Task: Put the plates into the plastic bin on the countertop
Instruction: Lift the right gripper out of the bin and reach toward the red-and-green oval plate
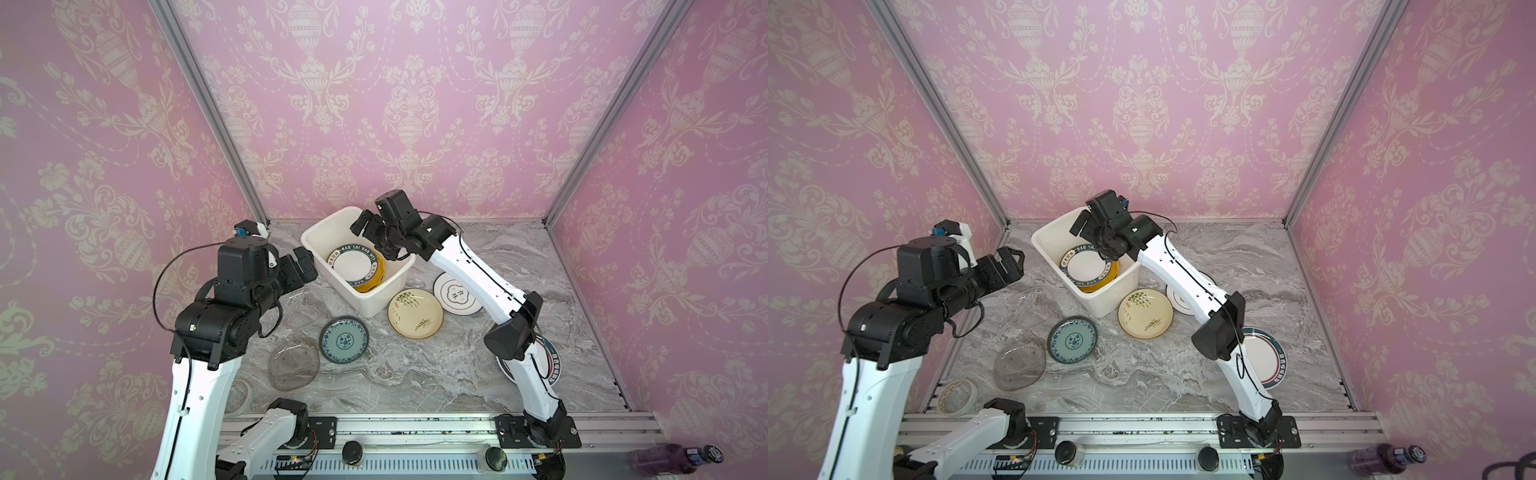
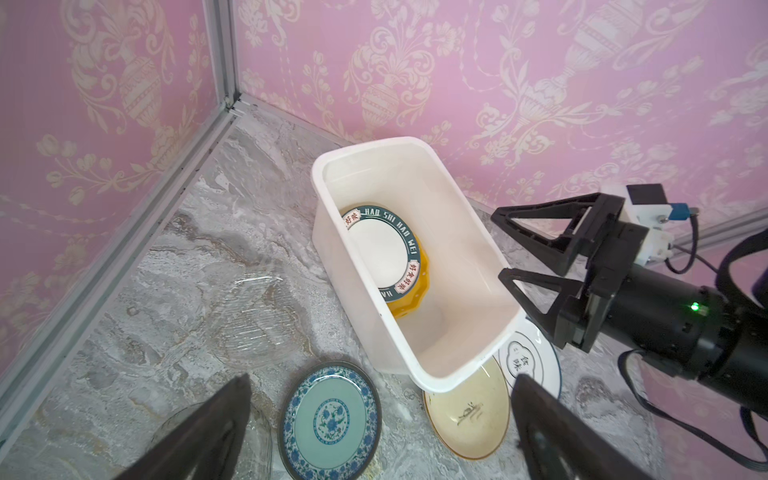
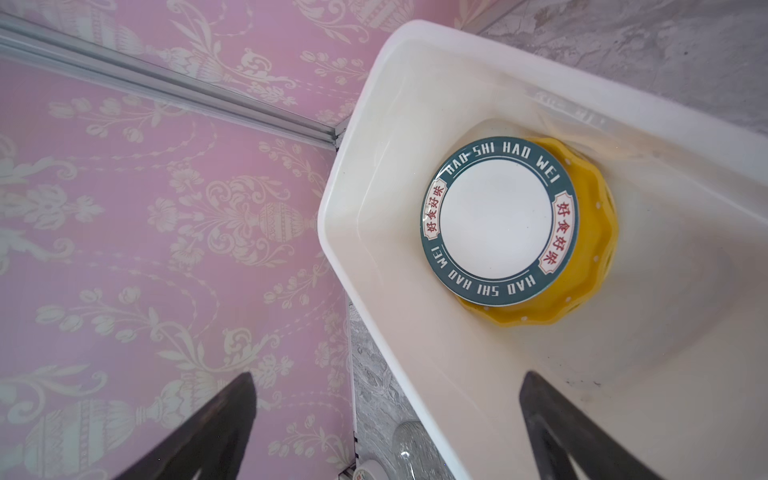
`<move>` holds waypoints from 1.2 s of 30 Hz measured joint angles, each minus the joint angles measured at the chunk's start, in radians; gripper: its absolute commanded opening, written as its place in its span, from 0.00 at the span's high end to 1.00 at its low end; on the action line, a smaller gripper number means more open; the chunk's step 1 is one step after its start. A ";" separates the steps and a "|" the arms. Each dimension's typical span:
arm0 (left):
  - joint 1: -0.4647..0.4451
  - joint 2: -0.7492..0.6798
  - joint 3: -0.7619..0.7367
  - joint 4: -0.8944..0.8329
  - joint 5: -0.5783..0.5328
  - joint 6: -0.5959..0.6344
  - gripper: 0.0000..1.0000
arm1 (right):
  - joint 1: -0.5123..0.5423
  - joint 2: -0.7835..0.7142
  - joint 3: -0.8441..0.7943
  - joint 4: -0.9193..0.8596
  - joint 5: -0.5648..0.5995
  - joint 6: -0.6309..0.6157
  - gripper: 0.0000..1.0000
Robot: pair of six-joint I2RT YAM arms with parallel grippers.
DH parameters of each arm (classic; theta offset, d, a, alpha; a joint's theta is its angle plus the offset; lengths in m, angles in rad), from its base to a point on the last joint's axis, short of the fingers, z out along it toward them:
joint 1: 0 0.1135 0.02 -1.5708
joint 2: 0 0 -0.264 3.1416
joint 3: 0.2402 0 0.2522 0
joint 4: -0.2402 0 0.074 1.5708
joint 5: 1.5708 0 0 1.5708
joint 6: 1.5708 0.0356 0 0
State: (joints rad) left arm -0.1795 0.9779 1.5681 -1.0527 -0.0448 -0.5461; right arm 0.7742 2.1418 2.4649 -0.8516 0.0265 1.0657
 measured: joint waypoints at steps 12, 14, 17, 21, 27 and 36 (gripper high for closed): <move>-0.043 0.121 0.157 0.047 0.296 -0.054 0.03 | -0.183 -0.700 -0.760 -0.026 -0.037 -0.270 0.05; -0.118 0.186 0.238 0.017 0.295 -0.042 0.02 | -0.267 -0.815 -0.897 -0.022 -0.061 -0.270 0.05; -0.271 0.293 0.362 -0.014 0.264 -0.027 0.02 | -0.395 -0.982 -1.062 -0.031 -0.105 -0.272 0.05; -0.505 0.443 0.482 -0.043 0.208 -0.020 0.02 | -0.572 -1.160 -1.192 -0.096 -0.154 -0.286 0.05; -0.756 0.616 0.449 -0.013 0.186 -0.040 0.03 | -0.826 -1.270 -1.332 -0.264 -0.173 -0.352 0.01; -0.851 0.692 0.112 0.323 0.311 -0.176 0.02 | -1.188 -1.222 -1.523 -0.384 -0.162 -0.428 0.00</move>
State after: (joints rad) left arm -1.0306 1.6695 1.6798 -0.7296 0.2661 -0.7223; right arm -0.4137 0.9195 0.9421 -1.2358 -0.1352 0.6376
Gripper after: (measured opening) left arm 0.978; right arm 0.998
